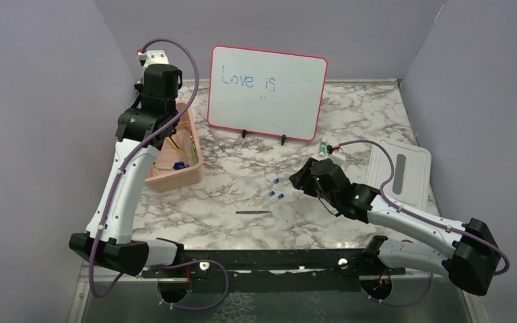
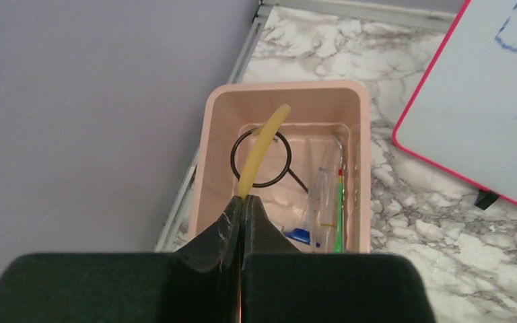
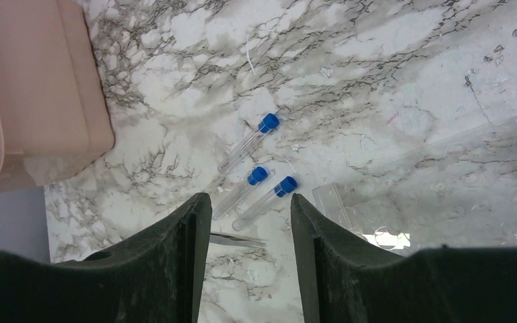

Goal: Organize the chemistry lab equipment

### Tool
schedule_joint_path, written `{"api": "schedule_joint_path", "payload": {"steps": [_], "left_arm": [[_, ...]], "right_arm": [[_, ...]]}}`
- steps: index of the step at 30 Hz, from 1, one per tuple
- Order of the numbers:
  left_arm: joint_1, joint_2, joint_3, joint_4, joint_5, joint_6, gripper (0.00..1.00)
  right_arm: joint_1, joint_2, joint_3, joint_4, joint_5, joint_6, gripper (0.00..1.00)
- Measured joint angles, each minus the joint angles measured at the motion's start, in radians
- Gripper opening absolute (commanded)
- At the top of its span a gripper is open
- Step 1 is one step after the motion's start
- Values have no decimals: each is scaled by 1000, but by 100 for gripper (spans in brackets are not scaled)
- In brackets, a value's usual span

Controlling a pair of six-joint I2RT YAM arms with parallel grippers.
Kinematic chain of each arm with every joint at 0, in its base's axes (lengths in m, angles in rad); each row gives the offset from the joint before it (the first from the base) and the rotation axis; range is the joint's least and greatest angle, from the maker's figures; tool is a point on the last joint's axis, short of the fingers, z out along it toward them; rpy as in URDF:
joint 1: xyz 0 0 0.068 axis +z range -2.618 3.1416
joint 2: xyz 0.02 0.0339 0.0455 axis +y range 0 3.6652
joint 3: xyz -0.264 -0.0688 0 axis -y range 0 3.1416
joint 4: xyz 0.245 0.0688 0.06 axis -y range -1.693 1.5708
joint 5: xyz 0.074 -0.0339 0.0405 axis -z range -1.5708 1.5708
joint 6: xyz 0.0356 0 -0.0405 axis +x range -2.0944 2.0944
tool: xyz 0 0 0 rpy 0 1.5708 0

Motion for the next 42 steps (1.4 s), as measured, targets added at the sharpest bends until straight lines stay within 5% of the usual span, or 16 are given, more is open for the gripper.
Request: {"api": "schedule_joint_path", "payload": {"steps": [23, 42], "left_arm": [[80, 91, -305, 142, 19, -19, 0], [89, -132, -42, 134, 82, -19, 0]], "right_arm": [[0, 6, 0, 0, -1, 0, 51], [0, 13, 0, 1, -10, 0, 50]]}}
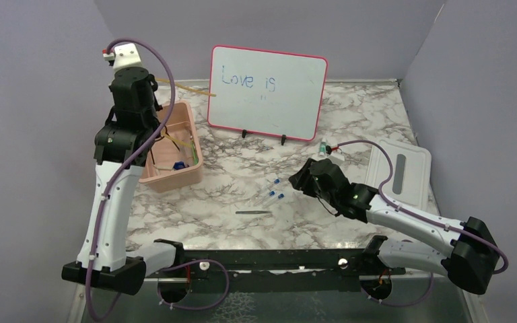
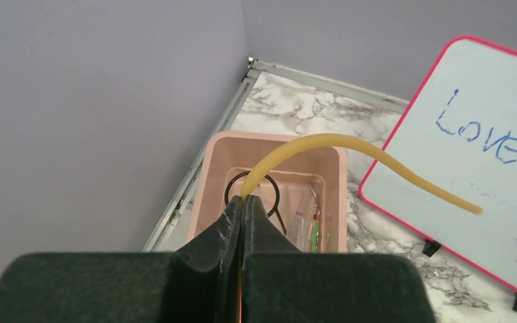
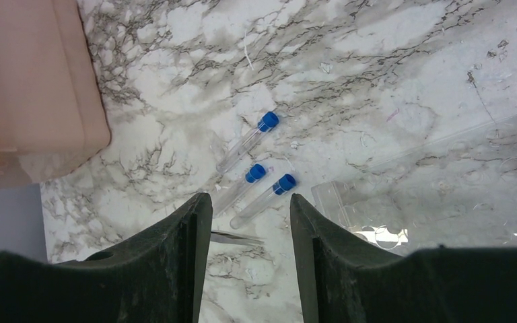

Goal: Organize the chemistry lab equipment

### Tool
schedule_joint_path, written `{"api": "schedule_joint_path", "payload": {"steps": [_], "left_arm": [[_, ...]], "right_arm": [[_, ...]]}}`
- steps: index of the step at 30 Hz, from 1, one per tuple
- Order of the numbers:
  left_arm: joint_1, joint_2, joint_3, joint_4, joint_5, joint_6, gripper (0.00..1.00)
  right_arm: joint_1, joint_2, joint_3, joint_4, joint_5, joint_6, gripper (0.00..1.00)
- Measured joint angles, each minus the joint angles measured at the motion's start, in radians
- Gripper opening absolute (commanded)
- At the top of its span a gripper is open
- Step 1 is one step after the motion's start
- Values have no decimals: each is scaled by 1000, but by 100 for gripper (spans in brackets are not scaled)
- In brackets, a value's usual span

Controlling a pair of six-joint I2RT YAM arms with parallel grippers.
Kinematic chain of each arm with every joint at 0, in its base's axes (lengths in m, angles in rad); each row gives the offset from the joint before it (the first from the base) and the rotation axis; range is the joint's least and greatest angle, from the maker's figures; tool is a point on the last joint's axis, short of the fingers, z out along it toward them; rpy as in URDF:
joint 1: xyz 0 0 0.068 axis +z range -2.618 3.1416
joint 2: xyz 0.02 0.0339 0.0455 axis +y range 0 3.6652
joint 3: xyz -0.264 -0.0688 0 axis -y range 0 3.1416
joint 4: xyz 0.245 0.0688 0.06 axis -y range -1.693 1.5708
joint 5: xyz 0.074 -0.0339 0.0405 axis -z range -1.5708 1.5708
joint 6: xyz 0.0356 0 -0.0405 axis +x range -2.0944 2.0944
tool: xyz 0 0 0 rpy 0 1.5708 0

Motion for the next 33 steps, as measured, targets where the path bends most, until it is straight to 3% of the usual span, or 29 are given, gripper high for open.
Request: {"api": "schedule_joint_path", "payload": {"steps": [11, 33], "left_arm": [[0, 81, -149, -8, -44, -5, 0], [0, -4, -141, 2, -103, -5, 0]], "right_arm": [[0, 0, 0, -1, -2, 0, 50], [0, 13, 0, -1, -8, 1, 50]]}}
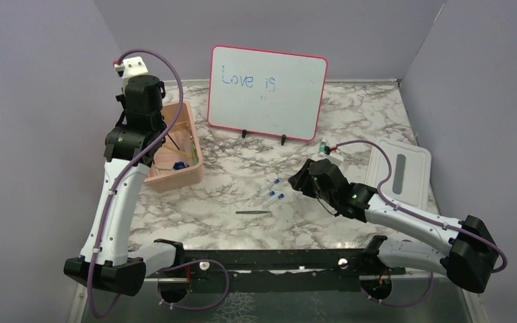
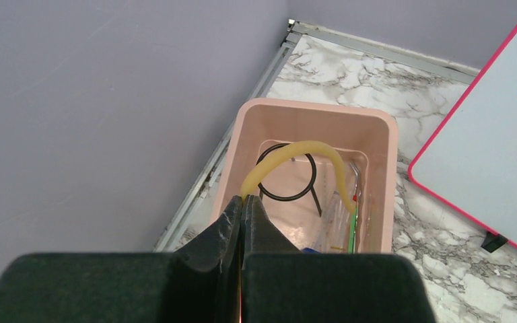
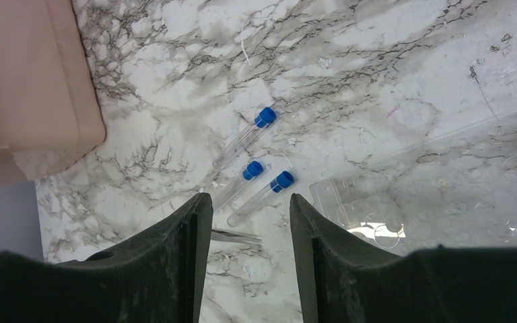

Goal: Organize the chemistry lab equipment

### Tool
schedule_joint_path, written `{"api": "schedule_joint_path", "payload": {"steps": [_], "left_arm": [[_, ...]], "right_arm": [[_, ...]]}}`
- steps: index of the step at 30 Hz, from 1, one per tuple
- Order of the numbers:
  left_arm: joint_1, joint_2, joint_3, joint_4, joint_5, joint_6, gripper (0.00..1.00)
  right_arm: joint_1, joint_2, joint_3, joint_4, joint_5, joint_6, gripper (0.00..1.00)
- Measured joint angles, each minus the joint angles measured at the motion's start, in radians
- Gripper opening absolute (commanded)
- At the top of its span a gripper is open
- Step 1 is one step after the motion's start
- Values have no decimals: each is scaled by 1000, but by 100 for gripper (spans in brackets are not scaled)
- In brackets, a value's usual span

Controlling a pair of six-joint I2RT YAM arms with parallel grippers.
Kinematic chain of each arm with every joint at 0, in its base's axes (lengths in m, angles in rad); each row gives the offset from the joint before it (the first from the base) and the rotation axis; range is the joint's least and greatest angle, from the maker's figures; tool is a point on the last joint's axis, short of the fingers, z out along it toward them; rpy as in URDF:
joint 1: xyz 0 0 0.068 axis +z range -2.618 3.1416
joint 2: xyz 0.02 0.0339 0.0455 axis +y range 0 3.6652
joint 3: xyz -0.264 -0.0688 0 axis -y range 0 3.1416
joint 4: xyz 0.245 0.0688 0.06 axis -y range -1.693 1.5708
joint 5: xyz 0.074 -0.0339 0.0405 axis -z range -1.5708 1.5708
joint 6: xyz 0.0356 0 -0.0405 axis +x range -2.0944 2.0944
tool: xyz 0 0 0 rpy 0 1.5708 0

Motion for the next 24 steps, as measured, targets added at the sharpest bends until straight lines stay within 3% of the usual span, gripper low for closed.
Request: {"api": "schedule_joint_path", "payload": {"steps": [10, 24], "left_arm": [[0, -5, -19, 10, -3, -1, 0], [3, 32, -284, 69, -5, -54, 0]], "right_arm": [[0, 0, 0, 0, -4, 1, 50], [0, 0, 0, 0, -5, 2, 50]]}}
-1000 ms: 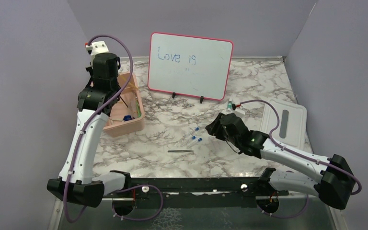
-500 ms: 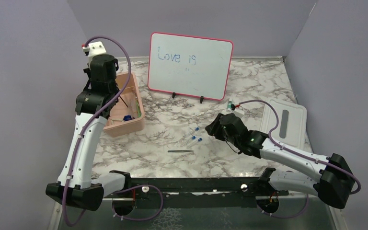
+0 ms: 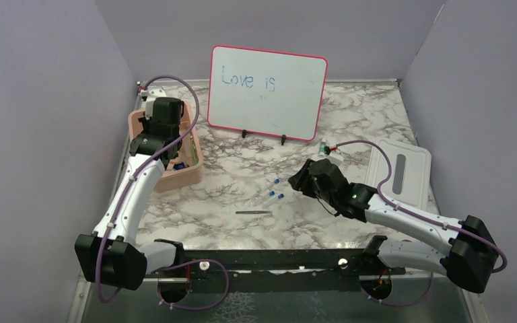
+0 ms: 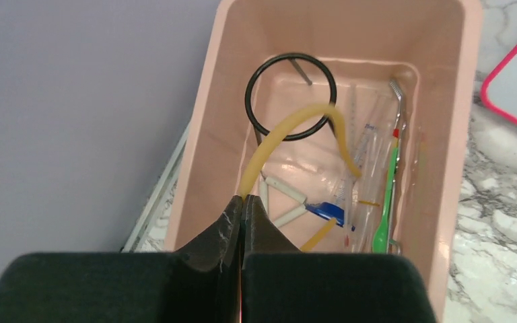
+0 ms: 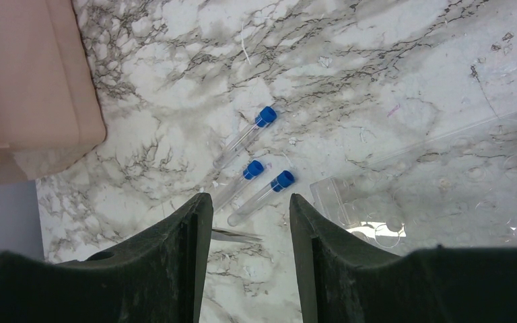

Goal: Organize the chemistry lab equipment

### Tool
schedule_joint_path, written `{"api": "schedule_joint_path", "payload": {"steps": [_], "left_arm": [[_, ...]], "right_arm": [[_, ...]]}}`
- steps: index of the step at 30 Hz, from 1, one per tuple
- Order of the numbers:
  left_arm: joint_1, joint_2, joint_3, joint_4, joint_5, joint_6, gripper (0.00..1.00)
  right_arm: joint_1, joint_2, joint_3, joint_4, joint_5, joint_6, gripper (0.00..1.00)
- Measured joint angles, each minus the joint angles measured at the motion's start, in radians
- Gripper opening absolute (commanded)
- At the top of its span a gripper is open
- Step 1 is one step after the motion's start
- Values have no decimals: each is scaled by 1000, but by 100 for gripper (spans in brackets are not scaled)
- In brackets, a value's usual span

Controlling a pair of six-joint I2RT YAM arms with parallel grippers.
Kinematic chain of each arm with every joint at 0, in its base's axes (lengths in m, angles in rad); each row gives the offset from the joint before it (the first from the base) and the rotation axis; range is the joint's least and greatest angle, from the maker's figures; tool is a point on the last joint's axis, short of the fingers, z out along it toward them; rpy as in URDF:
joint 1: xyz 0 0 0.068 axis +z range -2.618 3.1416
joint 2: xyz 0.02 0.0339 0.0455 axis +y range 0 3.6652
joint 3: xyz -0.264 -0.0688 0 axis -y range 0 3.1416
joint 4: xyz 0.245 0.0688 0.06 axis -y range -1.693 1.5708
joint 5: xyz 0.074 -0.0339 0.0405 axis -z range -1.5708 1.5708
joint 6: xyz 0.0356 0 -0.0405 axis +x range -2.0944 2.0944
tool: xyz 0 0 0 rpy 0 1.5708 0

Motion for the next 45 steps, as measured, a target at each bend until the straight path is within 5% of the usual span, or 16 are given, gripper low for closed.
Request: {"api": "schedule_joint_path", "payload": {"steps": [5, 9, 11, 13, 24, 33, 39, 45], "left_arm": [[19, 17, -150, 51, -23, -50, 0], [80, 41, -206, 70, -20, -83, 31], [102, 42, -222, 85, -16, -108, 57], [111, 37, -237, 96, -11, -135, 63], [117, -40, -164, 105, 116, -121, 62], [106, -72, -76, 133, 699, -26, 55], [-116, -93, -158, 200, 1044, 32, 63], [-282, -131, -269, 220, 1128, 41, 66]], "right_arm": [[0, 0, 0, 0, 0, 0, 50], [0, -3, 0, 0, 0, 0, 50], [0, -5, 0, 0, 0, 0, 50], [0, -8, 0, 0, 1, 0, 50], [0, -1, 0, -1, 1, -2, 50], [0, 0, 0, -2, 1, -3, 50], [0, 0, 0, -2, 2, -4, 50], [-10, 0, 0, -10, 1, -3, 51]]}}
